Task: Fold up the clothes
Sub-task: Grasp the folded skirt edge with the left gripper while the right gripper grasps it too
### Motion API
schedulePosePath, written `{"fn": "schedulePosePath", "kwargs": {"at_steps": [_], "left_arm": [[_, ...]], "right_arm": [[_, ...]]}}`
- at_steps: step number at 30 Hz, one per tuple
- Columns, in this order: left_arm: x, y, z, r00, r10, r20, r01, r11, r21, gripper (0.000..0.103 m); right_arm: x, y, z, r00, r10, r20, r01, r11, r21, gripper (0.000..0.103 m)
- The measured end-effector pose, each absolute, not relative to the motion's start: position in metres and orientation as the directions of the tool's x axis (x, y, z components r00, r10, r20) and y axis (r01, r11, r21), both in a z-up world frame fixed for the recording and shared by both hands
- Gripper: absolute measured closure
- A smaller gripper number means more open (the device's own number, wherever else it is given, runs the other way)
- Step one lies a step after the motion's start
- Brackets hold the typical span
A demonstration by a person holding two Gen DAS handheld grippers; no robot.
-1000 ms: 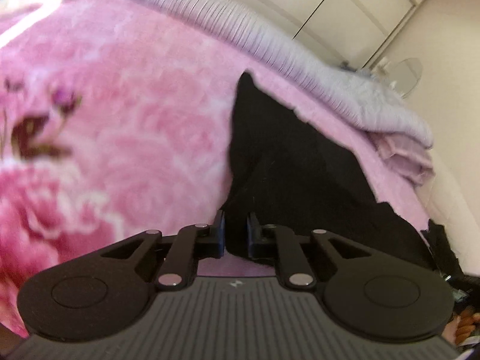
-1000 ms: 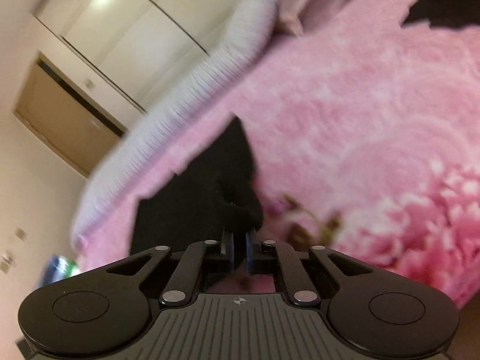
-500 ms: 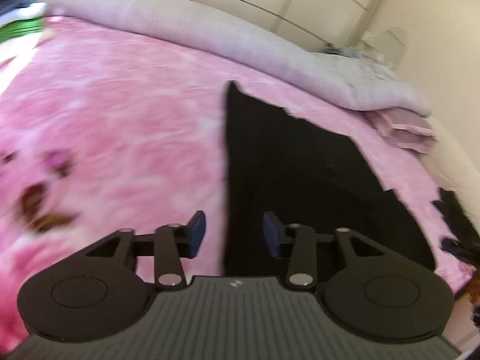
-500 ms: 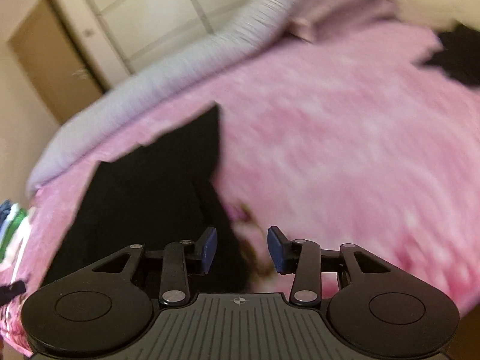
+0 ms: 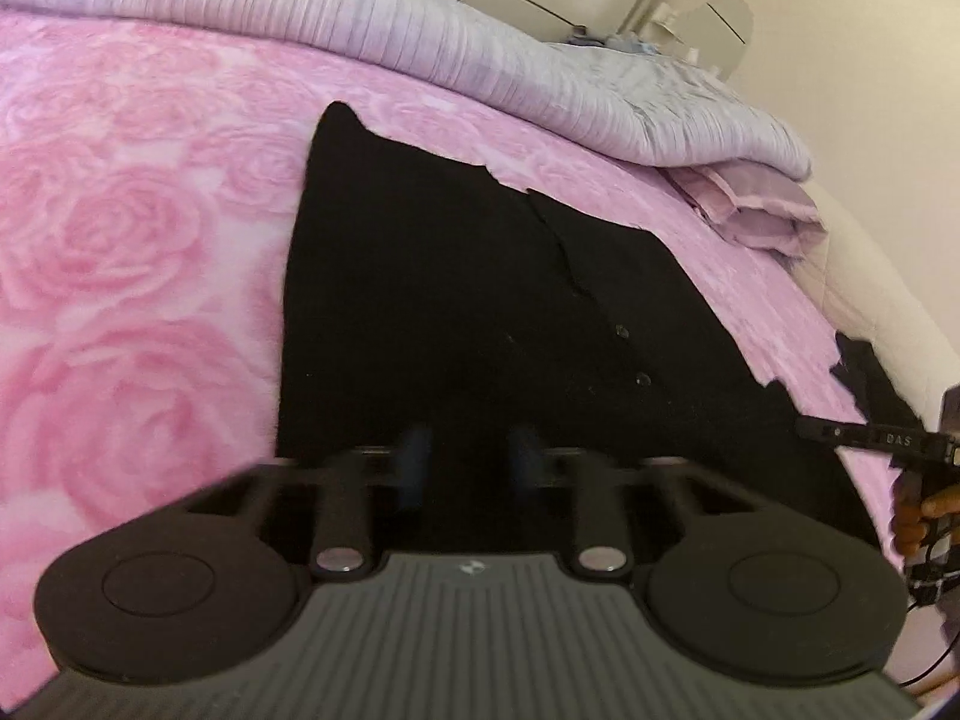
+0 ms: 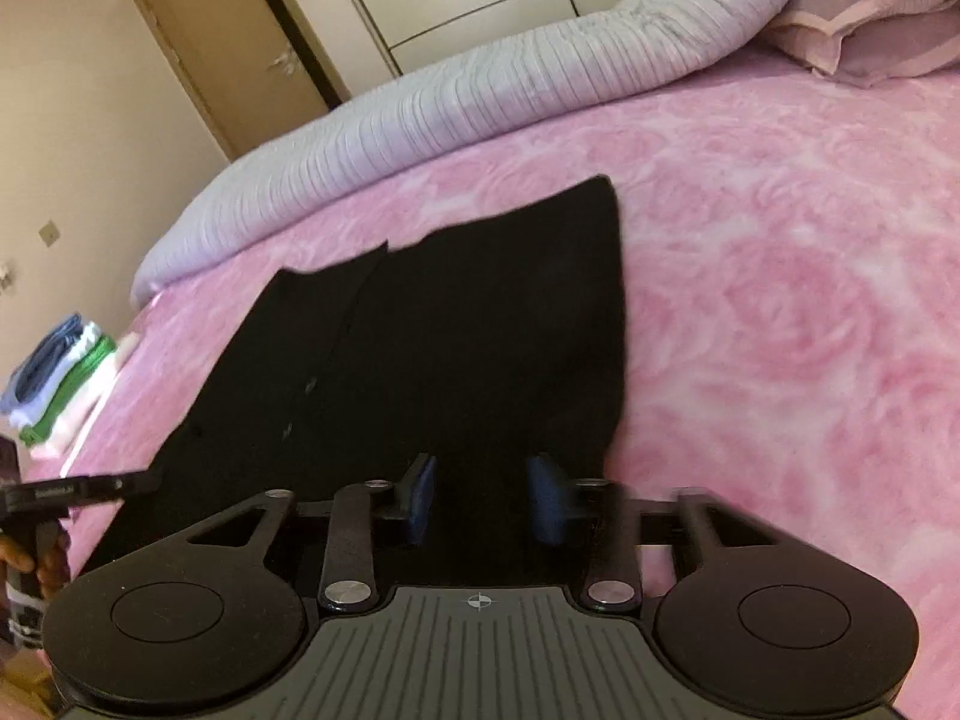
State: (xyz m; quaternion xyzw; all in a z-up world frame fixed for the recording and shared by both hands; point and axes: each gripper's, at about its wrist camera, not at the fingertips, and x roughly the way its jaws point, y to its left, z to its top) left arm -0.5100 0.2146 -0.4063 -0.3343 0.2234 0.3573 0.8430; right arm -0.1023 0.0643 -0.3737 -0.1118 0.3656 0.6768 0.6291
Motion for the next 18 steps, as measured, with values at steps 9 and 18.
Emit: {"fn": "schedulePosePath", "kwargs": {"at_steps": [9,18], "left_arm": [[-0.530,0.197,-0.377,0.660,0.607,-0.442,-0.751,0.512,-0.418,0.098],[-0.536,0.217,-0.410,0.575,0.601,-0.555,-0.816,0.379,-0.436,0.088]], "right_arm": [[-0.123,0.058,-0.343,-0.086,0.873,-0.481,-0.980,0.012,0.197,0.093],[-0.089,0.061,-0.389,-0.121,0.772,-0.624,-0.896,0.185,0.403,0.076]]}}
